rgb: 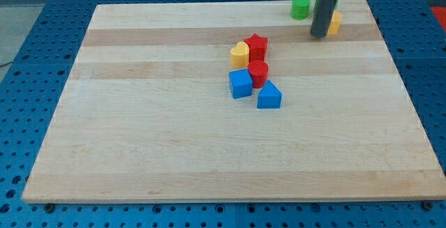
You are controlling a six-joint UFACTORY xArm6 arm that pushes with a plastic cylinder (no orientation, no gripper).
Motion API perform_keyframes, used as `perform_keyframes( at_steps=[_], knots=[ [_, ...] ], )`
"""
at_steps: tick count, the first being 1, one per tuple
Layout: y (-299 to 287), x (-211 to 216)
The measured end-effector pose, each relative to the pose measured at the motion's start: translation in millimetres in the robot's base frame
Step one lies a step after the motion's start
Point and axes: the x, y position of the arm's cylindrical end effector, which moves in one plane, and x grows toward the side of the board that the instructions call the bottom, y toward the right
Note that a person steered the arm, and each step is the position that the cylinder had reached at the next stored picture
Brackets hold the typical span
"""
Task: Separate the red star and the yellow heart
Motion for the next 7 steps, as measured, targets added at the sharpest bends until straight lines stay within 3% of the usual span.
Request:
perform_keyframes(
  at_steps=[3,5,7],
  knots=[
    [32,-27],
    [31,15],
    [-112,-25]
  ],
)
